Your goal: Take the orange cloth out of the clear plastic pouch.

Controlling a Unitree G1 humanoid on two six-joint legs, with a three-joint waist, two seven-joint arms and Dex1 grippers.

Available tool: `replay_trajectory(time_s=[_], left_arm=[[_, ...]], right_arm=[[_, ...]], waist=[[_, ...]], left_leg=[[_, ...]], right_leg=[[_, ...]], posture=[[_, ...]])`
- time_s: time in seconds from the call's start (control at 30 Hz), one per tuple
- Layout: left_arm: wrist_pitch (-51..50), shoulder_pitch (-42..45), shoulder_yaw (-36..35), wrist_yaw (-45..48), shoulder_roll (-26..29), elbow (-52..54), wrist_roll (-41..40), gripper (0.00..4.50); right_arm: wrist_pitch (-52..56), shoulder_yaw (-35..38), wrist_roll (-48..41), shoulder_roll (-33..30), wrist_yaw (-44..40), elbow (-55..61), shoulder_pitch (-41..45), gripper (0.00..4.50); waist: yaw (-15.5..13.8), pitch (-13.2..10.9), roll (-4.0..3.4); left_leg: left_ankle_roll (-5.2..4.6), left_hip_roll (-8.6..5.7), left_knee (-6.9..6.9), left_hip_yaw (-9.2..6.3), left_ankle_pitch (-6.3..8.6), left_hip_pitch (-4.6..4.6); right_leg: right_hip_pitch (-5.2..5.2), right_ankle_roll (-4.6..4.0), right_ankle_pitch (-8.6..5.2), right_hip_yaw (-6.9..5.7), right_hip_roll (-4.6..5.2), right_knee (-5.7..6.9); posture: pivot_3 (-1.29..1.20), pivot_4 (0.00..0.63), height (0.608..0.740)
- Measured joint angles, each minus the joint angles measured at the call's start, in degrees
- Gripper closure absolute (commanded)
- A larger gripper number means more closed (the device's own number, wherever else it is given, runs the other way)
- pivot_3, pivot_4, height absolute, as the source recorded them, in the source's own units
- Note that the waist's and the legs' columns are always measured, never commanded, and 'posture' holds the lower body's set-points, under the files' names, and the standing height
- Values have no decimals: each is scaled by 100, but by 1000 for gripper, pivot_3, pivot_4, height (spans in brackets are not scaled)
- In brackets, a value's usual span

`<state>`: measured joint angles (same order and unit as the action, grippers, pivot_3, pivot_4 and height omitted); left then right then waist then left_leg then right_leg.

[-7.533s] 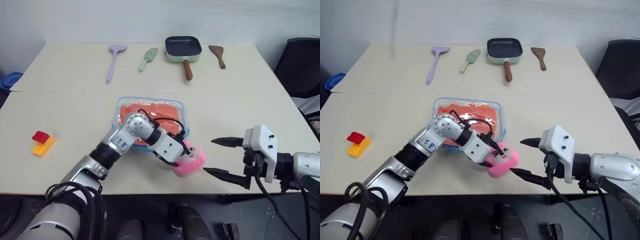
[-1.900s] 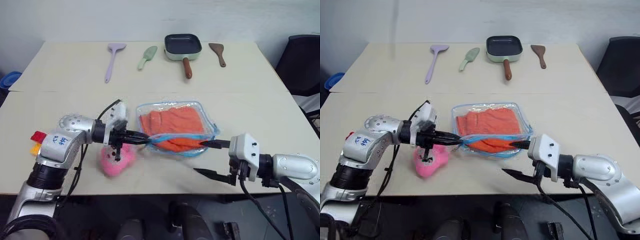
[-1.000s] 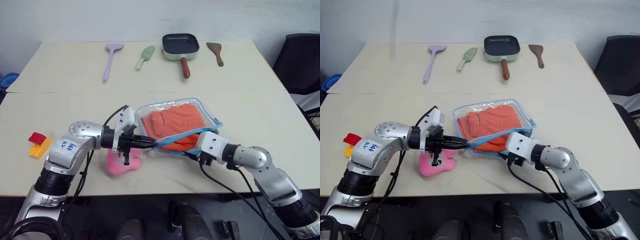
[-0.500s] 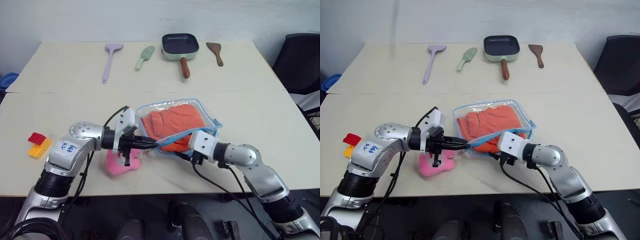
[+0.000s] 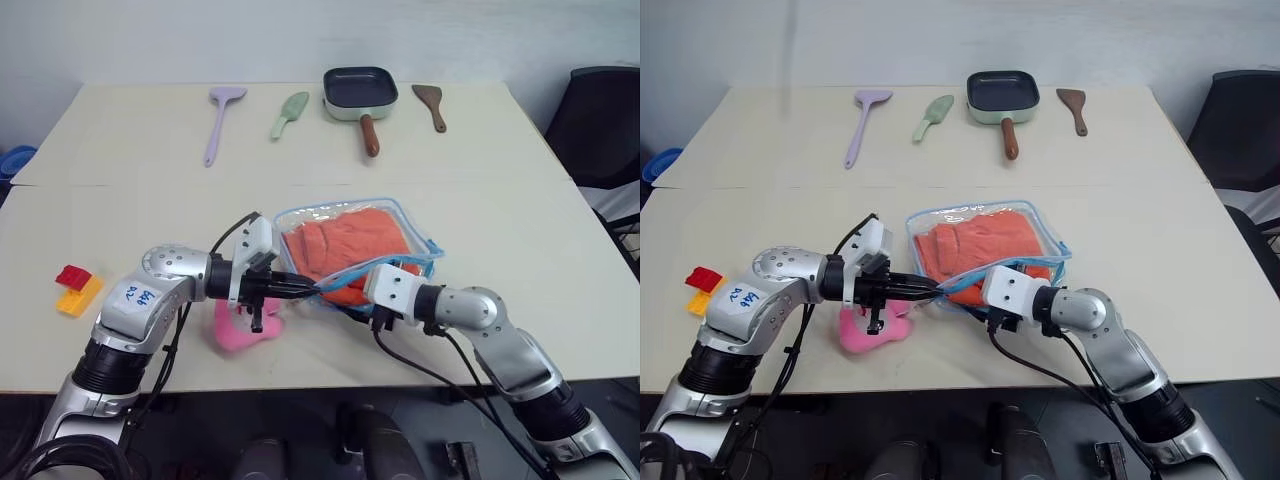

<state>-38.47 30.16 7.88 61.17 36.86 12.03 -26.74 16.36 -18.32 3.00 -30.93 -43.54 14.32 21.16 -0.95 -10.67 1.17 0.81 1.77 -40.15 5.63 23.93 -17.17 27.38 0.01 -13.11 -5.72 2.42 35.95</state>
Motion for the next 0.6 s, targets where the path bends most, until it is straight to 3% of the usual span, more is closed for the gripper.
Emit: replay_trajectory(time_s=[0.4, 0.57, 0.6], left_arm=[[16, 5, 0, 25, 36, 0, 1, 4500], [51, 5, 1, 25, 46, -1, 5, 4500], [54, 5, 1, 25, 48, -1, 7, 4500]], right_arm=[[-375, 101, 580, -130, 672, -391, -131, 508], [-440, 123, 761, -192, 883, -404, -215, 508], [-456, 124, 771, -208, 895, -418, -215, 679]], waist=[[-9, 2, 2], [-16, 2, 3], [-18, 2, 3]], left_leg=[[-3, 4, 0, -12, -1, 2], [-4, 12, 4, -25, 0, 19], [-4, 12, 4, -27, 0, 21]], right_leg=[[-14, 1, 0, -7, 11, -6], [-69, 2, 0, -14, 9, -35], [-73, 2, 0, -14, 9, -37]], posture=[[0, 150, 740], [0, 150, 740], [0, 150, 740]])
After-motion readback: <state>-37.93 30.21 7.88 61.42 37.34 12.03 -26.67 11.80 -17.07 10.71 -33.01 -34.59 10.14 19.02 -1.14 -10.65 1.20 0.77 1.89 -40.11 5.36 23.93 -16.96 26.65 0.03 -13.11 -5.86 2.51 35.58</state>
